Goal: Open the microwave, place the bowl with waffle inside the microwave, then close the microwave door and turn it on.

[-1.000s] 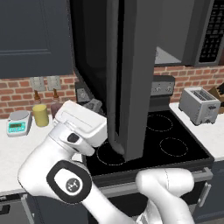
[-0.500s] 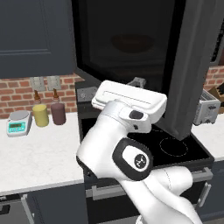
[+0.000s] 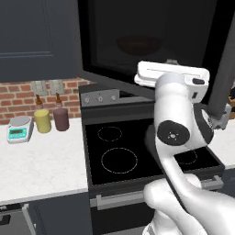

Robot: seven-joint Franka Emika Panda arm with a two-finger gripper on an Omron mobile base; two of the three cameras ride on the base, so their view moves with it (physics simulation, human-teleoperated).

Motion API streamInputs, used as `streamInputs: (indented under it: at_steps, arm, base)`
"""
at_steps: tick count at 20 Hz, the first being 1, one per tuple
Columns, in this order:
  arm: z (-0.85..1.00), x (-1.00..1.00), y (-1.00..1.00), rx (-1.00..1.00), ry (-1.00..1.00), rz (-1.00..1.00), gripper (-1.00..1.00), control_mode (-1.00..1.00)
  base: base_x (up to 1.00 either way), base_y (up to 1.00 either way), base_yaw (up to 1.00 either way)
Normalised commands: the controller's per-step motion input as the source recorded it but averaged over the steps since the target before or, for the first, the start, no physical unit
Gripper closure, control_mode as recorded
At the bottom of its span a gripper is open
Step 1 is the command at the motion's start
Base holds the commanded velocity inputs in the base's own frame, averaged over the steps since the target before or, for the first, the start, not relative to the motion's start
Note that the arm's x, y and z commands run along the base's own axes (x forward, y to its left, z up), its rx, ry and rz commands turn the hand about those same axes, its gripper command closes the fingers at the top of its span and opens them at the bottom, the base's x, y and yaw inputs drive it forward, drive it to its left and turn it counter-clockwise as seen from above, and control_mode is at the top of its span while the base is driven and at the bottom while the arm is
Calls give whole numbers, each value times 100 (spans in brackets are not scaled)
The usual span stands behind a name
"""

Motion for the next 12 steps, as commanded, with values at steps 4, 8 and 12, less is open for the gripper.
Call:
streamInputs:
  at_steps: [4, 8, 12]
  arm:
    - [50, 87, -43, 20, 20, 41, 100, -100]
    - [16, 100, -26, 20, 41, 17, 100, -100]
    - [1, 100, -9, 9, 19, 11, 100, -100]
  base:
    - [0, 0, 0]
    - [0, 0, 0]
    - [0, 0, 0]
